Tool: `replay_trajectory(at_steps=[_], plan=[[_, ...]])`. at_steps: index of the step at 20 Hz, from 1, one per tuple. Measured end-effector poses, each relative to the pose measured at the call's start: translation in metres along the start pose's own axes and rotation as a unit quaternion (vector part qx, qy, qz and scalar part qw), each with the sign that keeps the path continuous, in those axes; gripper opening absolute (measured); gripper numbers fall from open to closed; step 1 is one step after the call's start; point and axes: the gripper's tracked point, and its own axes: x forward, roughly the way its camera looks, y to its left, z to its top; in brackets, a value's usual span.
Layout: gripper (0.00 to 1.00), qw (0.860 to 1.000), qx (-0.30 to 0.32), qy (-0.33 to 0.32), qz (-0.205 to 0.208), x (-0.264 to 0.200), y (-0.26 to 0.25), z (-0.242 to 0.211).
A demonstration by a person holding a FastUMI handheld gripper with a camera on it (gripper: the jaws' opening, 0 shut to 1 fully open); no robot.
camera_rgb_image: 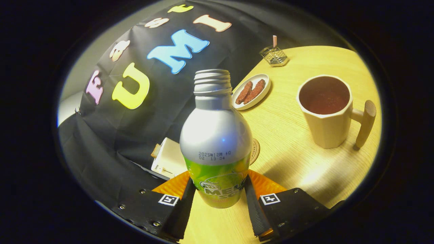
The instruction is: Take the bottle from table, then pour the juice into the cup, finally place the bottle on the coaster
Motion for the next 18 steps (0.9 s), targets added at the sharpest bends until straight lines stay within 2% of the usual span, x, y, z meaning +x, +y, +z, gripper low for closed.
replay_trajectory(at_steps=[7,13,18], plan=[[0.72,0.996,0.086,0.0,0.002,-0.001,-0.011,0.009],[0.72,0.986,0.164,0.011,0.009,0.002,-0.011,0.016],[0.72,0.979,0.204,0.019,0.014,0.002,-0.013,0.018]])
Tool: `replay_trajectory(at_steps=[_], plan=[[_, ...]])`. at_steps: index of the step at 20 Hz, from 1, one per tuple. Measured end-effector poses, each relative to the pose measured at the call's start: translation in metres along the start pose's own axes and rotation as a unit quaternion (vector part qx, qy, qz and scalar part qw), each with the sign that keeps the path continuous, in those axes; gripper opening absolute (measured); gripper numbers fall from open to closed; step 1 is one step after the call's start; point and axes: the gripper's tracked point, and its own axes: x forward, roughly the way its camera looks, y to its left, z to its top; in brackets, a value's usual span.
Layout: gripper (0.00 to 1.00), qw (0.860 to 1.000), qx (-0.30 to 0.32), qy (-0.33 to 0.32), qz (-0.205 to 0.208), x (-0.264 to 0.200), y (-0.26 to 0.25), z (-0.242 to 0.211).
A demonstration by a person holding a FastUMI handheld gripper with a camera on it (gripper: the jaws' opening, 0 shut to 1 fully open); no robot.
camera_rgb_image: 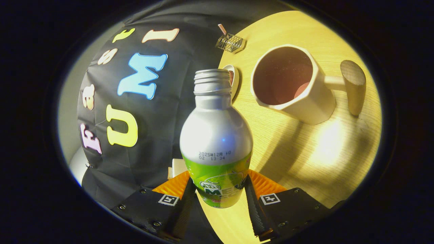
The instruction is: Take the bottle from table, then pour the juice into the cup, finally place the bottle on the coaster
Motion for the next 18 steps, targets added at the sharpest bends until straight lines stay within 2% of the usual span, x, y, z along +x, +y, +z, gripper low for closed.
replay_trajectory(at_steps=[11,18], plan=[[0.72,0.996,0.088,0.01,0.015,0.0,0.013,0.003],[0.72,0.99,0.136,0.021,0.003,-0.001,0.01,0.002]])
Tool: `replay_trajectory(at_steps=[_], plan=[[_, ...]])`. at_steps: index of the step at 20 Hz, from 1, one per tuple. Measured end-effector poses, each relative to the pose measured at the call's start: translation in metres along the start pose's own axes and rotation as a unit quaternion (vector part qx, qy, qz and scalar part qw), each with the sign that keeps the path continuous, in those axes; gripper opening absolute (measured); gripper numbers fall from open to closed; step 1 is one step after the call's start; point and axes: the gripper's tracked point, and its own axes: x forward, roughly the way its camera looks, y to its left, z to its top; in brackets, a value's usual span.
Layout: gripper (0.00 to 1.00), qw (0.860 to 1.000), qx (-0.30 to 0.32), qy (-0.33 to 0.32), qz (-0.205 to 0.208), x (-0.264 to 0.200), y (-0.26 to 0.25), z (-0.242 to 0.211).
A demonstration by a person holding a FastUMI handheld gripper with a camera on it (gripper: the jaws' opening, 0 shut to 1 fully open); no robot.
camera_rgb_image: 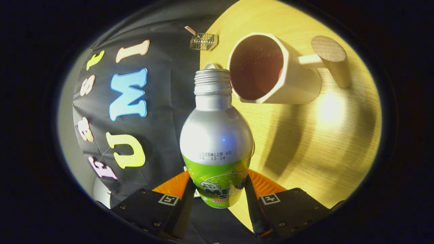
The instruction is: Take the bottle from table, then pour the juice into the cup, finally place the bottle on the coaster
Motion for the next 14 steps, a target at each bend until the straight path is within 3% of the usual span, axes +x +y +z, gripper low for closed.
replay_trajectory(at_steps=[14], plan=[[0.72,0.998,0.058,0.017,0.002,-0.0049,0.0085,-0.0003]])
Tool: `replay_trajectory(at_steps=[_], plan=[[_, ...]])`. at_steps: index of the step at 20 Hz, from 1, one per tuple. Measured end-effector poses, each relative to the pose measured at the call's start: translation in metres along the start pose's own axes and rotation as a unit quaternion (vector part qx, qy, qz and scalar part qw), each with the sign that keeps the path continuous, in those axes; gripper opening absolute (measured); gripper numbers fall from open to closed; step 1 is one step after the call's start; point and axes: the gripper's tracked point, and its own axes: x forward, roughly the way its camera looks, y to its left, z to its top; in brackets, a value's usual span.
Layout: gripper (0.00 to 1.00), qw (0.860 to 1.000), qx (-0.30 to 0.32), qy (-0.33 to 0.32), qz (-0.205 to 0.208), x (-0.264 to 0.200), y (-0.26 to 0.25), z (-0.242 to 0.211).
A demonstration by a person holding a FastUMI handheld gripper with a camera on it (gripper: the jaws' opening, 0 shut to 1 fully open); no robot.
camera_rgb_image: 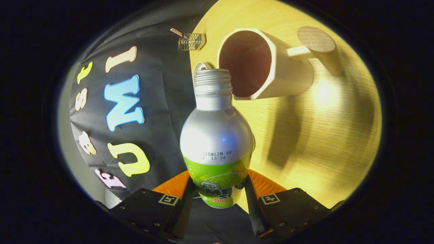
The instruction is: Take the bottle from table, then pour the juice into the cup, finally place the bottle on the coaster
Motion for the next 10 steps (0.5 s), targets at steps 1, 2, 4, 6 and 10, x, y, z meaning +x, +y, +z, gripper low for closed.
replay_trajectory(at_steps=[1,2,4,6,10], plan=[[0.72,1.0,0.005,0.001,0.0,0.0004,0.0001,0.0007],[0.72,1.0,0.009,0.002,0.0,0.0007,0.0005,0.0015],[0.72,1.0,0.014,0.007,-0.004,0.0005,-0.0005,0.0003],[0.72,1.0,0.021,0.011,-0.006,-0.0005,-0.0016,0.0012],[0.72,0.999,0.039,0.013,-0.003,-0.0009,-0.0006,0.0025]])
